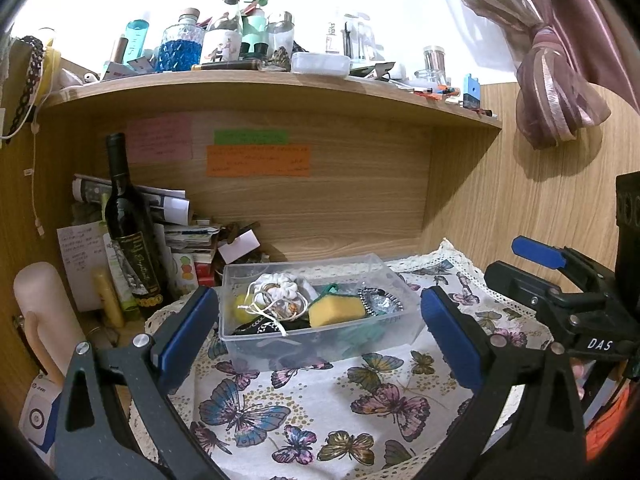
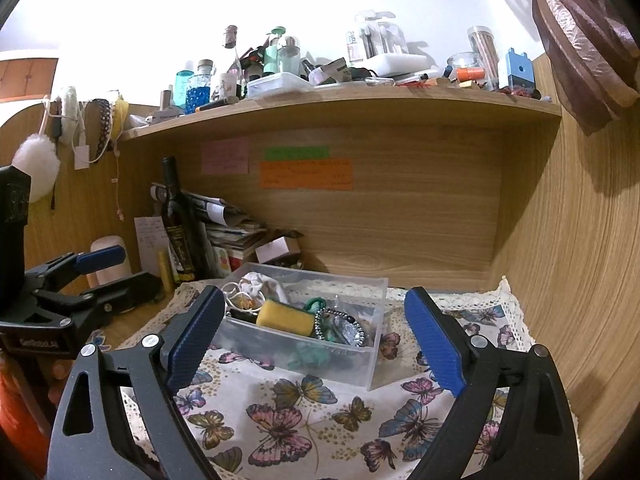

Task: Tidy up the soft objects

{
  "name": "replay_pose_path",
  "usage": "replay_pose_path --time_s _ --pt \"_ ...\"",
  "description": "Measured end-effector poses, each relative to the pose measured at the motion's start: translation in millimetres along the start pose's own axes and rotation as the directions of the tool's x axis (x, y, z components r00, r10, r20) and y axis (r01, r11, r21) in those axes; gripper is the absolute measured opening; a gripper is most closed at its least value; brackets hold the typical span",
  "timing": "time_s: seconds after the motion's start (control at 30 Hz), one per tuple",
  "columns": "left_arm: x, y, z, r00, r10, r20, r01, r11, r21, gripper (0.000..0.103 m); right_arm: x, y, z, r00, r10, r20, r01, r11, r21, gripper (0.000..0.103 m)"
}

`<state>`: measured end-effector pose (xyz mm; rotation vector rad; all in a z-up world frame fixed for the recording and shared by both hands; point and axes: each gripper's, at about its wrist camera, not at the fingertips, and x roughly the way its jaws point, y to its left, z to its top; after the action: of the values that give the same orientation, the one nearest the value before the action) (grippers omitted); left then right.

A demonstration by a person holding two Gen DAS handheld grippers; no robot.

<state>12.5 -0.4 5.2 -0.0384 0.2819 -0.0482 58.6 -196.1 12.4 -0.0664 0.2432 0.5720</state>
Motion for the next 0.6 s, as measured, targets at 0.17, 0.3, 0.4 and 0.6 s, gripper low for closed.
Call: replay_pose_path --time_s 0.17,0.3,0.4,0.6 --pt "-0.6 -0.5 -0.7 1.0 0.002 0.0 -0.002 1.0 -0.001 0.103 0.3 -0.3 -0.1 1.0 0.005 0.0 -0.005 1.0 0.002 0.091" --pt "-0.9 -0.5 -0.7 1.0 0.001 0.003 -0.001 1.0 -0.001 0.103 0.2 -0.4 -0.5 1.0 0.007 0.0 -0.007 1.0 0.005 0.091" --pt "-1.1 -1.0 -1.1 1.0 -0.007 0.003 0.007 1.0 0.0 0.103 0.3 -0.8 -0.8 1.0 0.01 -0.001 -0.01 1.0 0.005 0.091" --pt "-0.1 -1.6 -1.7 1.0 -0.01 0.0 0.01 1.0 0.002 0.103 0.2 1.8 -0.8 1.0 0.013 0.001 -0.013 1.0 0.007 0.091"
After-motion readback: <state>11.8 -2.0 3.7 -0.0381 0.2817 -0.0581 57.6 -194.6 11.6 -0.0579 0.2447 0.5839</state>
